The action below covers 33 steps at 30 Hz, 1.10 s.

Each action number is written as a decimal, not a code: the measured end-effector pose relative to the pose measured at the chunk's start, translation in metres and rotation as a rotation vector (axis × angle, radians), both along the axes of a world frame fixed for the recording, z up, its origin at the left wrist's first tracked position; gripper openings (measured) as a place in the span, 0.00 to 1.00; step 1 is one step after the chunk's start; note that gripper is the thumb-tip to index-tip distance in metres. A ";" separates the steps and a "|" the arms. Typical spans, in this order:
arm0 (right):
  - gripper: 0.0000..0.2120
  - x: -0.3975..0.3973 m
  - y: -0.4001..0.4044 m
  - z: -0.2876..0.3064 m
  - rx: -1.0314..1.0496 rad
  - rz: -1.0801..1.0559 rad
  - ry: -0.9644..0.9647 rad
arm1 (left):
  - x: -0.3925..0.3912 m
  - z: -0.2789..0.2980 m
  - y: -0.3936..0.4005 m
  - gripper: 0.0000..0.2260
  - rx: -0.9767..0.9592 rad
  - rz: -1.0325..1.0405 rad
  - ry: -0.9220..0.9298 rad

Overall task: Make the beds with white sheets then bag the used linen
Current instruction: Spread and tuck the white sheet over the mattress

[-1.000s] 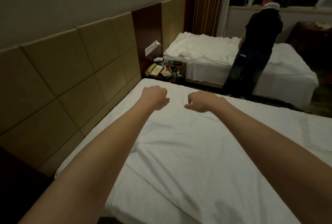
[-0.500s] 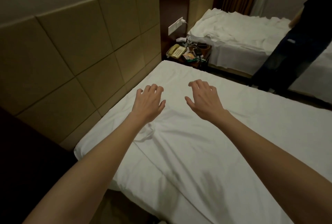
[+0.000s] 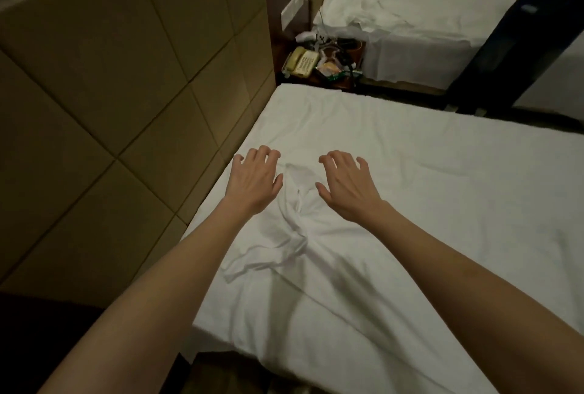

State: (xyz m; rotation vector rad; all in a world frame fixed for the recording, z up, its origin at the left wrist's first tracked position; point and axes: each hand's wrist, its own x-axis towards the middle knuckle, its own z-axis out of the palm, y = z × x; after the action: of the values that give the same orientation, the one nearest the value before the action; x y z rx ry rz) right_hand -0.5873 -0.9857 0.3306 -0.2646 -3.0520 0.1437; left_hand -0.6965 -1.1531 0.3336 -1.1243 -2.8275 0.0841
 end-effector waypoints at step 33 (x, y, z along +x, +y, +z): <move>0.11 -0.216 -0.064 -0.281 -1.310 -0.567 0.105 | -0.092 -0.328 -0.041 0.18 0.212 0.462 -0.676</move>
State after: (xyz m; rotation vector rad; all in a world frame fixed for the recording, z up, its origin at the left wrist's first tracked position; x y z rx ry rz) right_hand -0.8034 -1.0495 0.0492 -1.0562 -2.1440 1.9246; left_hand -0.7883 -1.1942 0.0053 -0.4892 -3.5049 -0.6674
